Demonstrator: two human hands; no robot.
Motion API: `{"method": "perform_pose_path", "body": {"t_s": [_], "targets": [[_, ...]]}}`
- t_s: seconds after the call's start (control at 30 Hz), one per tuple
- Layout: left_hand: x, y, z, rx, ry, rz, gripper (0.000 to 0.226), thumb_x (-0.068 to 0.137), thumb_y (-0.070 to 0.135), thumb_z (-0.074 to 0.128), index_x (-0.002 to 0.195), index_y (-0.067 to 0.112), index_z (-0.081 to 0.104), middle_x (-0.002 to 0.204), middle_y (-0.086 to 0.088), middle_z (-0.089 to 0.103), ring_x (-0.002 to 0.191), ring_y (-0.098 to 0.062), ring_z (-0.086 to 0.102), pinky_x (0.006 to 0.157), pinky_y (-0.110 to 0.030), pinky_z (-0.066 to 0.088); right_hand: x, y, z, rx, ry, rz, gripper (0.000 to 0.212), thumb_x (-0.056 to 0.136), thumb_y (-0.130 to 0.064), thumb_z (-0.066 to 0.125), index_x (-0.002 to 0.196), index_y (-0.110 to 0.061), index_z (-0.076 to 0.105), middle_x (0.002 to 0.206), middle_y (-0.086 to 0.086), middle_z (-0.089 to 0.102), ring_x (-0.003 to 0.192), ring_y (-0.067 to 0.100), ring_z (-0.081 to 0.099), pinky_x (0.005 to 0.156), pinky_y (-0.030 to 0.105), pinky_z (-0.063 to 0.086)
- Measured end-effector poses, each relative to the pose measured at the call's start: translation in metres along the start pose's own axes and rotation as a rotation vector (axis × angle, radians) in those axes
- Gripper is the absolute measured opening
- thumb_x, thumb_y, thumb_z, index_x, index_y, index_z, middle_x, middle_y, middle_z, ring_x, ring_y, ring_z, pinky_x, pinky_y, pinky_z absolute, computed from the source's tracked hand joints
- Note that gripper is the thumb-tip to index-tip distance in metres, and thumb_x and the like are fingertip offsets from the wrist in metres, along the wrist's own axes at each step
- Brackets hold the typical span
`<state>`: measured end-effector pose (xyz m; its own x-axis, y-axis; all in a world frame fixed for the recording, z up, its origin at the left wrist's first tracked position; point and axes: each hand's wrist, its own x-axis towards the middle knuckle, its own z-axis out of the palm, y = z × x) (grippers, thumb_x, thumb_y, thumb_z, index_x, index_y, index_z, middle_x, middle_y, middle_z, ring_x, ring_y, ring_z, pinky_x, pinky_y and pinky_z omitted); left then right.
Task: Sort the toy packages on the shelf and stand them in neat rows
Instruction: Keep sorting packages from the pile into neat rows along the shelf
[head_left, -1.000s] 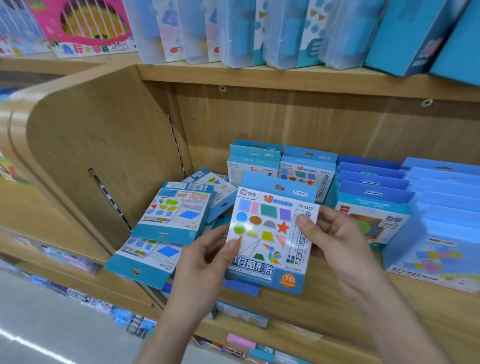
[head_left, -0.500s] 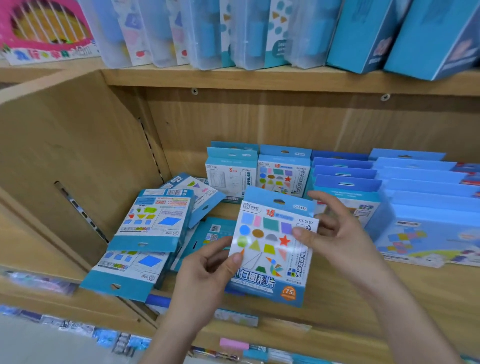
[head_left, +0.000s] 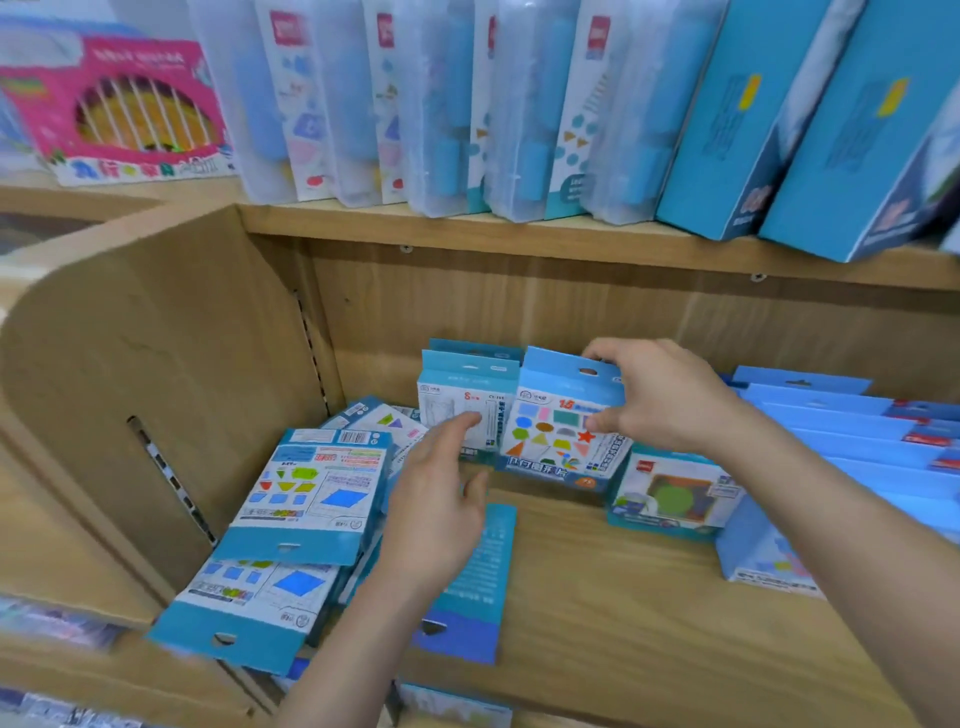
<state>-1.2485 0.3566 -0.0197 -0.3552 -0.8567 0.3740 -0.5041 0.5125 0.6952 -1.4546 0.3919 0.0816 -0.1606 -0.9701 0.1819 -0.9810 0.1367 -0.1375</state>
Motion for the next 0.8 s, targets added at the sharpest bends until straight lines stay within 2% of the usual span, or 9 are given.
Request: {"method": "perform_pose_path", "body": {"t_s": [0.13, 0.23, 0.37, 0.5, 0.57, 0.67, 0.73, 0.8], "targets": [[0.030, -0.005, -0.003, 0.153, 0.039, 0.043, 0.052, 0.085, 0.013, 0.063, 0.133, 0.022, 0.046, 0.139, 0.003, 0.046, 0.129, -0.018, 0.039, 0.104, -0.030, 0.034, 0.027, 0.010, 0.023, -0.154, -0.018, 0.049, 0.053, 0.072, -0.041, 0.075, 0.119, -0.031, 0.051, 0.113, -0.002, 0.064, 0.111, 0.024, 0.054, 0.083, 0.038, 0.036], [0.050, -0.010, -0.006, 0.222, 0.040, -0.015, 0.064, 0.083, 0.021, 0.067, 0.139, 0.021, 0.036, 0.141, 0.000, 0.040, 0.129, -0.021, 0.034, 0.103, -0.031, 0.031, 0.041, 0.011, 0.044, -0.244, -0.010, 0.078, 0.053, 0.074, -0.038, 0.071, 0.122, -0.031, 0.050, 0.109, 0.001, 0.064, 0.112, 0.024, 0.052, 0.083, 0.039, 0.034], [0.078, -0.020, -0.012, 0.307, -0.017, -0.109, 0.084, 0.080, 0.028, 0.072, 0.145, 0.023, 0.018, 0.143, -0.005, 0.035, 0.129, -0.028, 0.031, 0.102, -0.041, 0.034, 0.045, 0.007, 0.056, -0.309, 0.019, 0.085, 0.049, 0.077, -0.036, 0.068, 0.122, -0.030, 0.051, 0.103, 0.001, 0.064, 0.111, 0.023, 0.049, 0.085, 0.039, 0.034], [0.104, -0.031, -0.012, 0.291, -0.097, -0.233, 0.100, 0.075, 0.029, 0.077, 0.147, 0.024, 0.009, 0.142, -0.012, 0.039, 0.129, -0.033, 0.035, 0.102, -0.042, 0.035, 0.039, 0.010, 0.064, -0.376, 0.068, 0.027, 0.052, 0.078, -0.038, 0.069, 0.124, -0.026, 0.047, 0.112, 0.000, 0.056, 0.113, 0.023, 0.042, 0.085, 0.038, 0.034], [0.113, -0.032, -0.010, 0.257, -0.138, -0.286, 0.099, 0.074, 0.028, 0.078, 0.146, 0.024, 0.009, 0.132, -0.011, 0.049, 0.119, -0.032, 0.046, 0.092, -0.040, 0.042, 0.040, 0.013, 0.062, -0.383, 0.101, 0.022, 0.062, 0.076, -0.044, 0.071, 0.128, -0.028, 0.042, 0.117, 0.002, 0.050, 0.114, 0.025, 0.043, 0.088, 0.039, 0.035], [0.122, -0.032, -0.007, 0.156, -0.158, -0.337, 0.088, 0.076, 0.020, 0.078, 0.139, 0.020, 0.015, 0.114, -0.007, 0.059, 0.094, -0.023, 0.054, 0.076, -0.034, 0.045, 0.044, 0.018, 0.061, -0.370, 0.048, 0.021, 0.066, 0.076, -0.047, 0.070, 0.131, -0.028, 0.040, 0.117, 0.002, 0.053, 0.113, 0.024, 0.049, 0.088, 0.038, 0.036], [0.124, -0.031, -0.005, 0.107, -0.136, -0.341, 0.084, 0.075, 0.016, 0.079, 0.135, 0.019, 0.020, 0.110, -0.007, 0.061, 0.090, -0.020, 0.055, 0.076, -0.035, 0.048, 0.045, 0.019, 0.063, -0.384, 0.015, 0.005, 0.063, 0.077, -0.044, 0.070, 0.129, -0.026, 0.041, 0.115, 0.001, 0.055, 0.109, 0.023, 0.053, 0.086, 0.037, 0.036], [0.122, -0.032, -0.001, 0.106, -0.106, -0.321, 0.083, 0.074, 0.015, 0.079, 0.135, 0.020, 0.023, 0.112, -0.008, 0.062, 0.095, -0.024, 0.059, 0.080, -0.036, 0.050, 0.047, 0.021, 0.062, -0.394, 0.005, -0.013, 0.061, 0.077, -0.042, 0.070, 0.128, -0.024, 0.042, 0.114, 0.001, 0.056, 0.107, 0.023, 0.056, 0.084, 0.036, 0.036]]}}
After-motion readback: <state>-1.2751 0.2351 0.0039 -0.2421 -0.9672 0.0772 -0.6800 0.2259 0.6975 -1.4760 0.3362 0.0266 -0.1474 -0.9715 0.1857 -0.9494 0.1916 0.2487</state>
